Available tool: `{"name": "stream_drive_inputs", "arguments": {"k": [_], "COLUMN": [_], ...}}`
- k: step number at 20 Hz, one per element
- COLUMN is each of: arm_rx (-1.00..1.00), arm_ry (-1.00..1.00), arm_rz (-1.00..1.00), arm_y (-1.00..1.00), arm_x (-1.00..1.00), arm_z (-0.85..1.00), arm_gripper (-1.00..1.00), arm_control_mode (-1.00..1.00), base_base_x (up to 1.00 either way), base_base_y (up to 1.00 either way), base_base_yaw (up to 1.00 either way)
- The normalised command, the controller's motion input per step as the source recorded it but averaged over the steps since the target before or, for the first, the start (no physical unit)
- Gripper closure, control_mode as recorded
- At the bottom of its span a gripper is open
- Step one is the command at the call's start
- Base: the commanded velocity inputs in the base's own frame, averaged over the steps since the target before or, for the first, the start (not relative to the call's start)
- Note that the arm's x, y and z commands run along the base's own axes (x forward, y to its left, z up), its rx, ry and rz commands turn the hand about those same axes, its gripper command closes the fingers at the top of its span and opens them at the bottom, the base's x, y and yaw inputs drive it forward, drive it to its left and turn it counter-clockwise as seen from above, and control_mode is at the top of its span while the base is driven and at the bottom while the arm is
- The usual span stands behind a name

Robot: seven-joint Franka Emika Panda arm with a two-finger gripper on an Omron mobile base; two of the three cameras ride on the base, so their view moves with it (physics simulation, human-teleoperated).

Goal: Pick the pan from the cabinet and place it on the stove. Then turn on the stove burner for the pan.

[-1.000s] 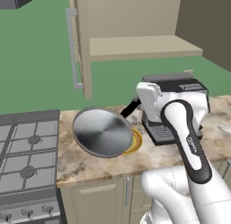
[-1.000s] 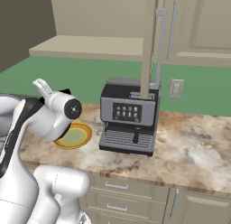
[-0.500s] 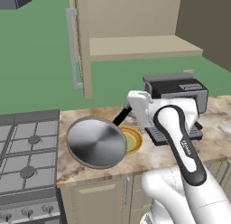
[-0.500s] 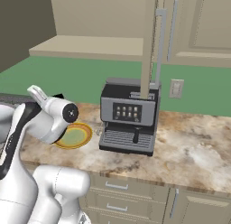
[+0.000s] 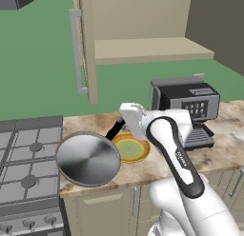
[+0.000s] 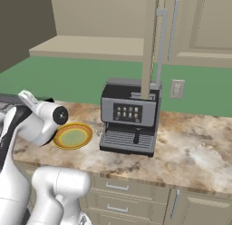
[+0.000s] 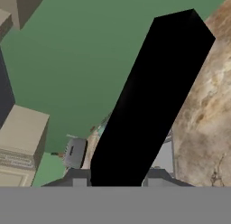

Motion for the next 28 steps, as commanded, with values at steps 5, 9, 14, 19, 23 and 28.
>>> {"name": "stream_drive_inputs", "arguments": {"k": [5,9,14,19,23,28], "arm_rx": [-0.01,0.01,0.03,0.0,0.0,0.0], "arm_ry": [0.03,0.01,0.0,0.0,0.0,0.0], "arm_rz": [0.0,0.0,-0.04,-0.13,-0.24,-0.26], "arm_y": [0.25,0.28,0.46,0.44,0.29,0.17], "arm_x": [0.0,0.03,0.0,0.0,0.0,-0.02], "arm_z": [-0.23,-0.16,-0.17,-0.2,-0.14,-0.16], "arm_gripper": [1.0,1.0,1.0,1.0,1.0,1.0], "arm_control_mode": [-1.0,-1.0,-1.0,-1.0,-1.0,-1.0], "base_base_x": [0.0,0.0,0.0,0.0,0.0,0.0], "base_base_y": [0.0,0.0,0.0,0.0,0.0,0.0], "base_base_yaw": [0.0,0.0,0.0,0.0,0.0,0.0]}}
